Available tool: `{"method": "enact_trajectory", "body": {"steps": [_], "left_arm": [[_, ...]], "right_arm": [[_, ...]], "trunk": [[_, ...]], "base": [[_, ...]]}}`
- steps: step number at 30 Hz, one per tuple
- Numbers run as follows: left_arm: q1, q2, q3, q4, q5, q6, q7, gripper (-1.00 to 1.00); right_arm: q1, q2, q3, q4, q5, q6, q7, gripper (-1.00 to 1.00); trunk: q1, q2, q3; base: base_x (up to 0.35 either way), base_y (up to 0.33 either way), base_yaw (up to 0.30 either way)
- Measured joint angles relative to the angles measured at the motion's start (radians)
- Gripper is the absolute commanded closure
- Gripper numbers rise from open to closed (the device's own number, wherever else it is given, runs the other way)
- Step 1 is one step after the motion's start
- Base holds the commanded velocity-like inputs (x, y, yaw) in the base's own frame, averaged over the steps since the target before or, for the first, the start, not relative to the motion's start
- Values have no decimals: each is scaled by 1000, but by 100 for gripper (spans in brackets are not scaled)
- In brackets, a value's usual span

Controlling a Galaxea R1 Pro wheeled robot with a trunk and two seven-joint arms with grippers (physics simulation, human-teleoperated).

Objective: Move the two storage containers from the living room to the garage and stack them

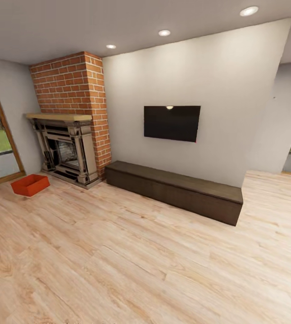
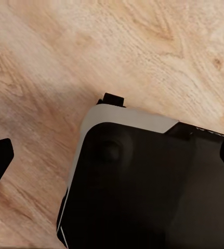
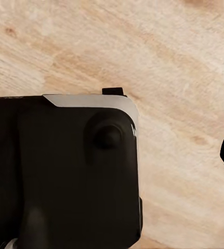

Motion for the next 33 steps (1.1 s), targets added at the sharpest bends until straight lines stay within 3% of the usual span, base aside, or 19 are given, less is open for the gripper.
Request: {"method": "enact_trajectory", "body": {"steps": [6, 33], "left_arm": [[0, -6, 0, 0, 0, 0, -1, -100], [0, -6, 0, 0, 0, 0, -1, -100]], "right_arm": [[0, -2, -2, 0, 1, 26, -22, -100], [0, -4, 6, -1, 11, 14, -25, -100]], "trunk": [[0, 0, 1], [0, 0, 12]], "base": [[0, 0, 274], [0, 0, 274]]}}
